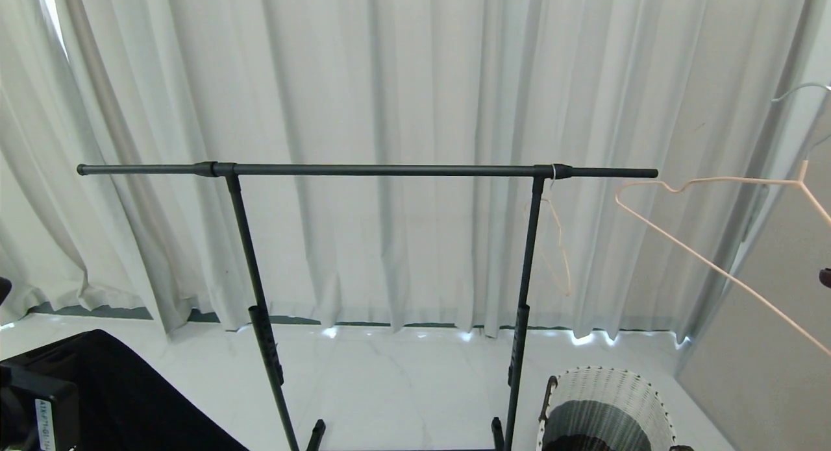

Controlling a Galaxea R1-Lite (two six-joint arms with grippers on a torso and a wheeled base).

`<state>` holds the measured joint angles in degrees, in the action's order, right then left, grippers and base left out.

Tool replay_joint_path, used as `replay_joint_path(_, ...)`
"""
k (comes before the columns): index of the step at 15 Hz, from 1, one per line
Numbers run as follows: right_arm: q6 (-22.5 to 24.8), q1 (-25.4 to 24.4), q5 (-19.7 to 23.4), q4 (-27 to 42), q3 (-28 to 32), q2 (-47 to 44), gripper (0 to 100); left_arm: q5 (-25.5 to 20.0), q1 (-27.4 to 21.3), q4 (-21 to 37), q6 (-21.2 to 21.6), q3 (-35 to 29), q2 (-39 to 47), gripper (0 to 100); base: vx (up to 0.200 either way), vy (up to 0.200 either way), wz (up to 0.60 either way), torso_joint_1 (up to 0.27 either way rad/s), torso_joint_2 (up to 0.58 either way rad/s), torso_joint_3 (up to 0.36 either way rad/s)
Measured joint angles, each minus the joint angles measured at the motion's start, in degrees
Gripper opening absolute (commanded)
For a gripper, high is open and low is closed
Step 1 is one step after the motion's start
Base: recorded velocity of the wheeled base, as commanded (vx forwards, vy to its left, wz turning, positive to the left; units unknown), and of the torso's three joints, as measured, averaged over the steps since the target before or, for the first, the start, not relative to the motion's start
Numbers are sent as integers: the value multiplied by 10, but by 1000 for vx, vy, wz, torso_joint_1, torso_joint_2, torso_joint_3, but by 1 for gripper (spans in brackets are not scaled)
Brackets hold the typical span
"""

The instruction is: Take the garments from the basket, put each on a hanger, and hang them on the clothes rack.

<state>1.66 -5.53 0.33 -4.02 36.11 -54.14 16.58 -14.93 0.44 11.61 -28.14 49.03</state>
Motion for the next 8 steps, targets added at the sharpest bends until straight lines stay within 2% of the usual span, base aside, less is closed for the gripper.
replay_joint_path(3, 0, -15, 12, 0, 1, 12, 0, 0, 0, 0, 2, 1, 0, 0, 0, 200, 0, 2, 4, 2)
replay_joint_path(8, 0, -104, 15, -1, 0, 14, 0, 0, 0, 0, 0, 2, 0, 0, 0, 200, 0, 2, 1, 1)
